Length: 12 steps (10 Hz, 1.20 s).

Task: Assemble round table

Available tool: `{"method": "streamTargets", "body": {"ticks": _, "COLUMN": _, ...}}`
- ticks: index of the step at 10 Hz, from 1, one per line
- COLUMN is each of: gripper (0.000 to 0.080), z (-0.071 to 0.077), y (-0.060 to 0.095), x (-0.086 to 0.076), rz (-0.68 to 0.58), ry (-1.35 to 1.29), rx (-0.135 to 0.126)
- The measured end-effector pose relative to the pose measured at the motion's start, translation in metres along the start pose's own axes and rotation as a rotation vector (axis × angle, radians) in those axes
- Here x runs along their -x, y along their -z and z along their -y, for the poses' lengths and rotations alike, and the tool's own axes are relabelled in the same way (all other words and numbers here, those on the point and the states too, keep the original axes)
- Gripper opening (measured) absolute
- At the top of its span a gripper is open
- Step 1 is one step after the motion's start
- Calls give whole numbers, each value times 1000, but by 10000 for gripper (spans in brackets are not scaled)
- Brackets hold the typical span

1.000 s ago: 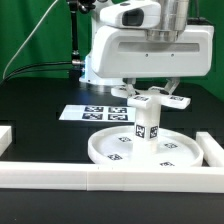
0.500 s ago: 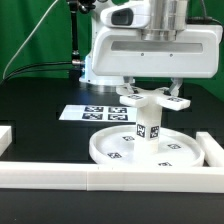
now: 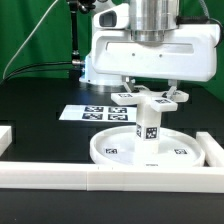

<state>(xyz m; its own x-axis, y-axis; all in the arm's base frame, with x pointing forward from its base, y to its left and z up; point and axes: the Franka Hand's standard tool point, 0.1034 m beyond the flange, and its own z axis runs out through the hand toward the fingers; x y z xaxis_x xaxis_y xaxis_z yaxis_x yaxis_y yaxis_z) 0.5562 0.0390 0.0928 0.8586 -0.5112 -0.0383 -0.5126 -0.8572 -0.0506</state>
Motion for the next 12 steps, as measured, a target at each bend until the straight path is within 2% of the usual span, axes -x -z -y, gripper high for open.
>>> {"method": "streamTargets", "body": {"ticks": 3, "gripper": 455, "z": 0, "y": -1, "x": 0, "rz": 1, "ry": -19, "rx": 1}}
{"method": "streamTargets", "body": {"ticks": 4, "gripper": 609, "z": 0, "y": -1, "x": 0, "rz": 1, "ry": -19, "rx": 1}}
{"method": "streamTargets", "body": {"ticks": 5, "gripper": 637, "z": 0, "y": 0, "x": 0, "rz": 1, "ry": -19, "rx": 1}}
{"method": "streamTargets", "body": {"ticks": 6, "gripper": 647, "z": -1, "y": 5, "x": 1, "rz": 10, "ry": -3, "rx": 0}}
{"method": "streamTargets", "body": {"ticks": 8, "gripper": 647, "z": 6, "y": 26, "x": 6, "rz": 19, "ry": -9, "rx": -4}}
{"method": "streamTargets", "body": {"ticks": 12, "gripper": 649, "z": 8, "y": 25, "x": 7, "rz": 18, "ry": -18, "rx": -5}}
